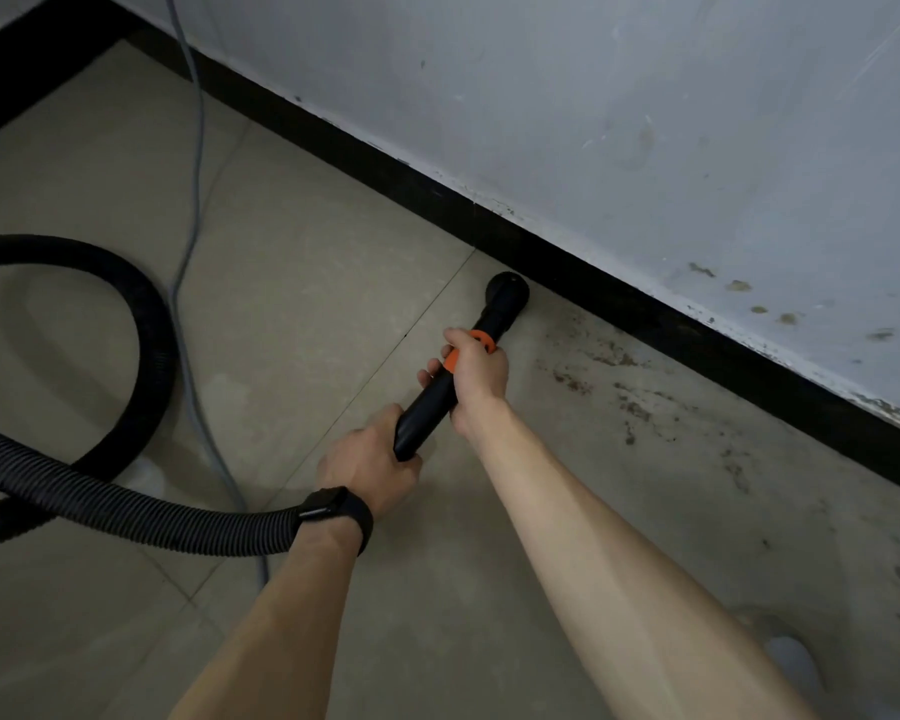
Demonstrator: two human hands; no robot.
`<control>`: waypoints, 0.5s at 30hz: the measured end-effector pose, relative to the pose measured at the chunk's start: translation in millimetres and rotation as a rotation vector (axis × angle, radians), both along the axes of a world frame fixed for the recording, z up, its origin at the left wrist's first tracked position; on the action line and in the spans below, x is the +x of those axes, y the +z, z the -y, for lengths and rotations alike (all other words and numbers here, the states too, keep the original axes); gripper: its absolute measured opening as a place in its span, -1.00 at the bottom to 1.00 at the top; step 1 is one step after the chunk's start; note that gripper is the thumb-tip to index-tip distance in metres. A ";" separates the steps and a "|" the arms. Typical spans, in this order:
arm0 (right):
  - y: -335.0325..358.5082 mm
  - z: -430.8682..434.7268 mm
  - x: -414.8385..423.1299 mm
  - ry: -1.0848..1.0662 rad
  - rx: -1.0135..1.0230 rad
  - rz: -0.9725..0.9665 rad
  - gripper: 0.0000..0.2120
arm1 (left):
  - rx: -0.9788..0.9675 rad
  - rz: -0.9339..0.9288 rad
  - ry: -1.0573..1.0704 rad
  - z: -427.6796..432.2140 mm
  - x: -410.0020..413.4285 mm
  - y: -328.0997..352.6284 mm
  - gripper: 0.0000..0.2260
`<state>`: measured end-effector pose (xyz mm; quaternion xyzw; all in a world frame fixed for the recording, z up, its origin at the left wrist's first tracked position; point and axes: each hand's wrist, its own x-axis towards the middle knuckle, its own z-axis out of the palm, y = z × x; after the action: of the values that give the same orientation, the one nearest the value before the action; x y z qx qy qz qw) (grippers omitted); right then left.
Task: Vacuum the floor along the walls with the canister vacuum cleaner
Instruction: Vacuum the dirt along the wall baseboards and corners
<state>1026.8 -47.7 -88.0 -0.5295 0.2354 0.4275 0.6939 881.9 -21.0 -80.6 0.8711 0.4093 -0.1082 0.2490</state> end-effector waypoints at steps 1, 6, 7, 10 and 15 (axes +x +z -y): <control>-2.0 5.5 -8.6 -0.016 0.005 -0.012 -0.73 | -0.003 -0.015 -0.027 1.5 -8.4 0.8 -0.81; -4.4 31.0 -66.5 -0.078 0.025 -0.064 -0.79 | 0.035 -0.077 -0.137 5.7 -63.5 7.7 -0.79; -3.7 35.6 -77.6 -0.085 0.018 -0.068 -0.79 | 0.050 -0.084 -0.158 6.0 -73.3 9.1 -0.78; -1.8 49.8 -102.2 -0.131 -0.014 -0.075 -0.79 | 0.085 -0.124 -0.231 9.6 -93.2 13.3 -0.78; -0.2 67.2 -111.3 -0.169 -0.051 -0.082 -0.82 | 0.110 -0.156 -0.300 18.3 -97.5 19.1 -0.80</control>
<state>915.4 -114.9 -88.2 -0.5073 0.3183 0.3825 0.7036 784.5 -39.3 -61.5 0.9236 0.2984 -0.1888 0.1494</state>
